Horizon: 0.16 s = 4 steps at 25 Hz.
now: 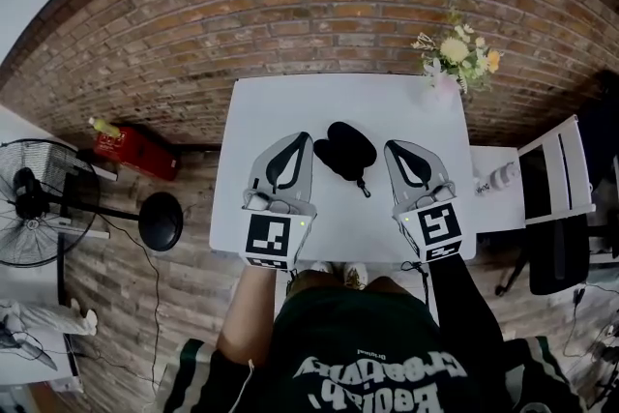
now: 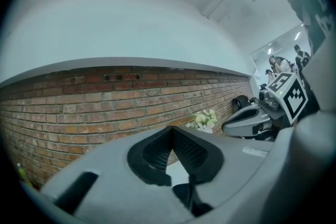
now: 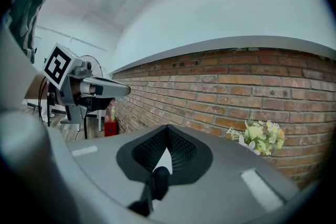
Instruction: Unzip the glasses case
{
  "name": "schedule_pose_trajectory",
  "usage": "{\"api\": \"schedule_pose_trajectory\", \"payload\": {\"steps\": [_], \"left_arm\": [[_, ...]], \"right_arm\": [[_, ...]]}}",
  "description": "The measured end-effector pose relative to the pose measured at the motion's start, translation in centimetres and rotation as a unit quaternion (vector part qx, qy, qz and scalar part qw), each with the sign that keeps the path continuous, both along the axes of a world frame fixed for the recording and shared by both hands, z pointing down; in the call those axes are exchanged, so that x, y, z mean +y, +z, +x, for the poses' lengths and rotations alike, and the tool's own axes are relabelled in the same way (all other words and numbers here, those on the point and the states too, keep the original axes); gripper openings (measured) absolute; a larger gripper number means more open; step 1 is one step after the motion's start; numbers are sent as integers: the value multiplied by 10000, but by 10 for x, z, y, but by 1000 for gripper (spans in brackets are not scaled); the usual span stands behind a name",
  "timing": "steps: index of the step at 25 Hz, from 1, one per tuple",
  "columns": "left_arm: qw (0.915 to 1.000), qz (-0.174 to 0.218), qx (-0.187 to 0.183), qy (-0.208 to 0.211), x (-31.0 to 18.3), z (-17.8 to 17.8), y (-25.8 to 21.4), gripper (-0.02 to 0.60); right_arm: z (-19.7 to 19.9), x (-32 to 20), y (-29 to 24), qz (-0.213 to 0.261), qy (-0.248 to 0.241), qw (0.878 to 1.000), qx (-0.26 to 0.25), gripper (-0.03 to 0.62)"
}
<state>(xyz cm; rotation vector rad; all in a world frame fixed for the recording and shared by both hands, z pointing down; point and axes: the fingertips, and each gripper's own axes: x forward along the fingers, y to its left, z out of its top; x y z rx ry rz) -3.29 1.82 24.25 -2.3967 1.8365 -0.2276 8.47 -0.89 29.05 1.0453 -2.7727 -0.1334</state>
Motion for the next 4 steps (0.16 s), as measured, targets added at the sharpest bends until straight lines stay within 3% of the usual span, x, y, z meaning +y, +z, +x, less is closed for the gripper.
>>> {"api": "schedule_pose_trajectory", "payload": {"steps": [4], "left_arm": [[10000,-75,21,3,-4,1,6,-5]], "right_arm": [[-4,0,11,14,-50,9997,226,11]]}}
